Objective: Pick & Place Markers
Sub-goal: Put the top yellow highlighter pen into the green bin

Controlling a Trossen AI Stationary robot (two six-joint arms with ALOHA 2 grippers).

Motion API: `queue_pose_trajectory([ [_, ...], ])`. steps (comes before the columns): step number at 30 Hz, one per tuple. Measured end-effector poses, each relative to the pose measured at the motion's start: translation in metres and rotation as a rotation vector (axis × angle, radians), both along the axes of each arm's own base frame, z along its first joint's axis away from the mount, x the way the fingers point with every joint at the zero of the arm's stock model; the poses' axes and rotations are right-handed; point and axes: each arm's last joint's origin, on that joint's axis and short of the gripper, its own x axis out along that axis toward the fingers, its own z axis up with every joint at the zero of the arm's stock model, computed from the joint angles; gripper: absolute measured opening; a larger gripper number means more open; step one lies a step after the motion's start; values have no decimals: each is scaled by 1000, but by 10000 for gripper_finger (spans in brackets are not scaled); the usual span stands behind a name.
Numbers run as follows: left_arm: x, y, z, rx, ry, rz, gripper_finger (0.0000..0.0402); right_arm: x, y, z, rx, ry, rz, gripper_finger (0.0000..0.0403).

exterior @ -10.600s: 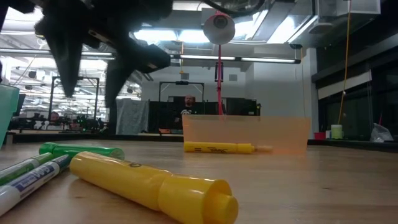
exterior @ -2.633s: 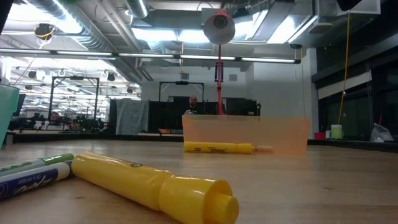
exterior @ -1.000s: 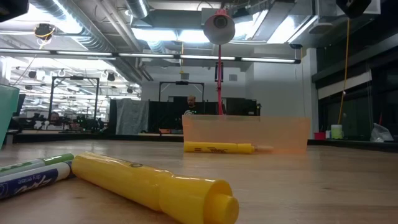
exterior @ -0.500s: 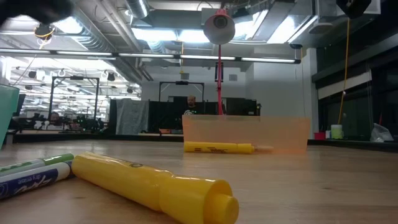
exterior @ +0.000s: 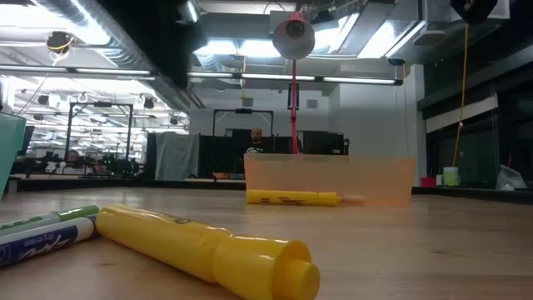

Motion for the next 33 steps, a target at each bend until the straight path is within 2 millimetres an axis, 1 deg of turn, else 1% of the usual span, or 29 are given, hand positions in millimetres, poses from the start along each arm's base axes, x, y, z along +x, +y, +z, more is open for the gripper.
queue_pose_trajectory([
  [5, 23, 15, -15, -21, -34, 13, 127, 0, 0, 0, 0, -1, 0, 26],
  [10, 41, 27, -30, 14, -59, 34, 78, 0, 0, 0, 0, 0, 0, 26],
  [17, 68, 42, -41, 66, -211, 71, 8, 0, 0, 0, 0, 0, 0, 26],
  [19, 74, 46, -45, 86, -245, 76, 4, 0, 0, 0, 0, 0, 0, 26],
  [23, 82, 51, -55, 157, -262, 78, 2, 0, 0, 0, 0, 0, 0, 26],
  [29, 85, 53, -73, 298, -211, 83, 2, 0, 0, 0, -1, 0, 0, 26],
  [33, 89, 53, -85, 311, -187, 69, 2, 0, 0, 0, -1, 0, -1, 26],
])
